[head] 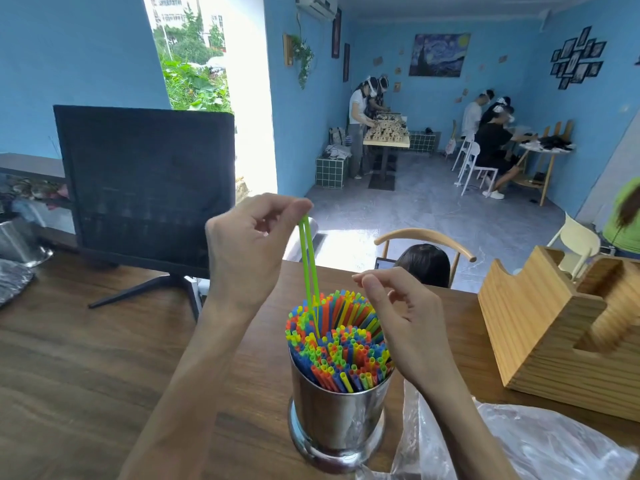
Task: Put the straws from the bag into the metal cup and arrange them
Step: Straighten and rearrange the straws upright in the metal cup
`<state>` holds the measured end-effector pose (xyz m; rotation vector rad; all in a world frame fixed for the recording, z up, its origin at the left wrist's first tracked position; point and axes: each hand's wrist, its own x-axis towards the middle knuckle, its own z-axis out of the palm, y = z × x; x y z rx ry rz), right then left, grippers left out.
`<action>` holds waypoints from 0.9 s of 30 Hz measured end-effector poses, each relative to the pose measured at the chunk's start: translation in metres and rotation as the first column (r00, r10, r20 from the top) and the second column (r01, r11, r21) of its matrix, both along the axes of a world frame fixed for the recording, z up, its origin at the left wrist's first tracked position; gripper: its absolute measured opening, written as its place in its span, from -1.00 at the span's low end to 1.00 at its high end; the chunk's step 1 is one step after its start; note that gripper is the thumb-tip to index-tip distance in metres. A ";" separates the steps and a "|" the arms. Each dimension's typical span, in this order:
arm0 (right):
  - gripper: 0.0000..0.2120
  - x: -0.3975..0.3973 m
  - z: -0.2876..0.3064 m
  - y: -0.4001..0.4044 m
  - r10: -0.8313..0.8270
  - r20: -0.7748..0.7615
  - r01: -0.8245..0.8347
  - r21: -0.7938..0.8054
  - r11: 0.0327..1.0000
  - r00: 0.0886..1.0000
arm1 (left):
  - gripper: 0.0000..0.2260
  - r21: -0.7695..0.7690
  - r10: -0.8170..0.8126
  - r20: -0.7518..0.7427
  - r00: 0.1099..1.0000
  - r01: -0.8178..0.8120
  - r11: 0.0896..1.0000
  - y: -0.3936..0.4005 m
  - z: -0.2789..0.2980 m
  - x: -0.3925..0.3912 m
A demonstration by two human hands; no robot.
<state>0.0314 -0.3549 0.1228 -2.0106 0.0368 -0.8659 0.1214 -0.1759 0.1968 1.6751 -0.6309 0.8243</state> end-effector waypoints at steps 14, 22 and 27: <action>-0.60 -0.014 0.021 0.024 0.318 0.099 -0.328 0.444 0.834 0.943 | -0.85 -0.419 -0.116 -0.211 0.971 0.018 0.908 -0.031 -0.004 -0.027; -0.67 -0.014 0.033 0.015 0.205 0.313 -0.371 0.843 0.390 0.927 | -0.84 -0.385 -0.244 -0.295 0.924 0.119 0.915 -0.027 -0.022 -0.039; -0.80 -0.010 0.026 -0.003 0.046 0.350 -0.287 0.679 0.675 0.936 | -0.99 0.059 -0.238 -0.497 0.834 0.307 0.950 -0.003 -0.042 -0.029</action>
